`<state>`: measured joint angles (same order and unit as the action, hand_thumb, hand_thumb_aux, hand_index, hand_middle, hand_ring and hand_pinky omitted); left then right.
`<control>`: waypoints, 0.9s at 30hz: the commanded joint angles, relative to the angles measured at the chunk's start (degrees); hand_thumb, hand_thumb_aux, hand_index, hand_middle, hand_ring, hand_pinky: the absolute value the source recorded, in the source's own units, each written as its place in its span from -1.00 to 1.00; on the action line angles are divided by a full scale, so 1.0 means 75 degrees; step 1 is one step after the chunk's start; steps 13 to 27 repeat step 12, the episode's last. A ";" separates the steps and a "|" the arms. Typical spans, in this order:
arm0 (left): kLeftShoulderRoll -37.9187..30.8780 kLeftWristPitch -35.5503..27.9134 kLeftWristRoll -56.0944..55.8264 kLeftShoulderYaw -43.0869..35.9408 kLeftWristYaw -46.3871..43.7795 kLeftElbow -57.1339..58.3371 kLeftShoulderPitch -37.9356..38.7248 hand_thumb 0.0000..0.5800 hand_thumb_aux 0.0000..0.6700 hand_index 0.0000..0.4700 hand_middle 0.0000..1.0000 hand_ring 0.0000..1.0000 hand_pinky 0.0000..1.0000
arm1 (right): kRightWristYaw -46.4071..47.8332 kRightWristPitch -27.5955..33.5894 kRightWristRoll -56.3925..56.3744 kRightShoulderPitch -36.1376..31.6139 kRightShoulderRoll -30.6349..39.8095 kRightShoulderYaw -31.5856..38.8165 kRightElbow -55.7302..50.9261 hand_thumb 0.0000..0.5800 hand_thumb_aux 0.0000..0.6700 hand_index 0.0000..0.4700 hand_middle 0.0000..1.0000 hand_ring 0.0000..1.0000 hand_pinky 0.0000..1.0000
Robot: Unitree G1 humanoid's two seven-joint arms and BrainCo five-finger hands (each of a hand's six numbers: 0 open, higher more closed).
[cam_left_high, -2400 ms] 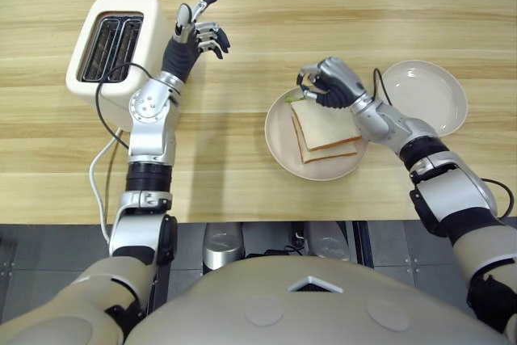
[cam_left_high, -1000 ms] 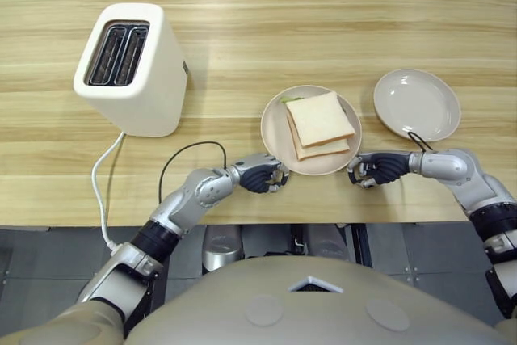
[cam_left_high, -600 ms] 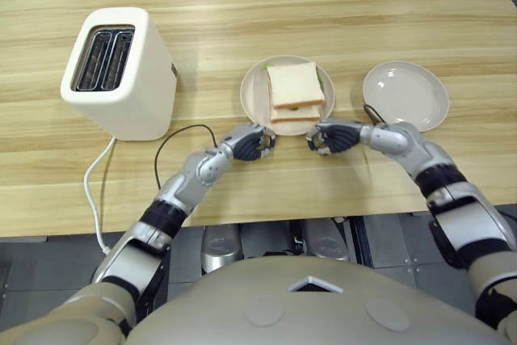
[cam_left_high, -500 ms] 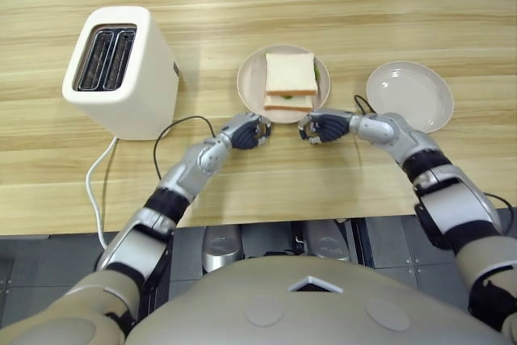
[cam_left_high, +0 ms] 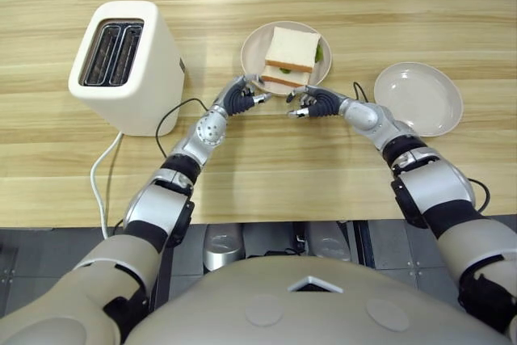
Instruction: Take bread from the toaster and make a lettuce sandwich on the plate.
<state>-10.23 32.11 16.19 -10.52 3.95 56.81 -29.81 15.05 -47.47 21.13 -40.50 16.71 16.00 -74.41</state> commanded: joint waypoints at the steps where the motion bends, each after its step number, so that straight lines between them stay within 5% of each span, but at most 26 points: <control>1: 0.0093 0.0200 -0.1353 0.0832 -0.0497 -0.1594 0.0726 -1.00 -1.00 -1.00 -1.00 -1.00 -1.00 | 0.1560 -0.1292 -0.2590 0.0798 -0.0352 -0.1340 0.1260 -1.00 -1.00 -1.00 -1.00 -1.00 -1.00; 7: 0.0486 0.0005 -0.1973 0.0947 -0.0816 -0.3937 0.1984 -1.00 -1.00 -1.00 -1.00 -1.00 -1.00 | 0.3045 -0.0135 -0.5867 0.2273 -0.1193 -0.2392 0.4048 -1.00 -1.00 -1.00 -1.00 -1.00 -1.00; 12: 0.0765 -0.0282 -0.1876 0.0835 -0.0804 -0.5054 0.2897 -1.00 -1.00 -1.00 -1.00 -1.00 -1.00 | 0.2067 -0.0149 -0.5574 0.2697 -0.1544 -0.2790 0.4935 -1.00 -1.00 -1.00 -1.00 -1.00 -1.00; 27: 0.0765 -0.0282 -0.1876 0.0835 -0.0804 -0.5054 0.2897 -1.00 -1.00 -1.00 -1.00 -1.00 -1.00 | 0.2067 -0.0149 -0.5574 0.2697 -0.1544 -0.2790 0.4935 -1.00 -1.00 -1.00 -1.00 -1.00 -1.00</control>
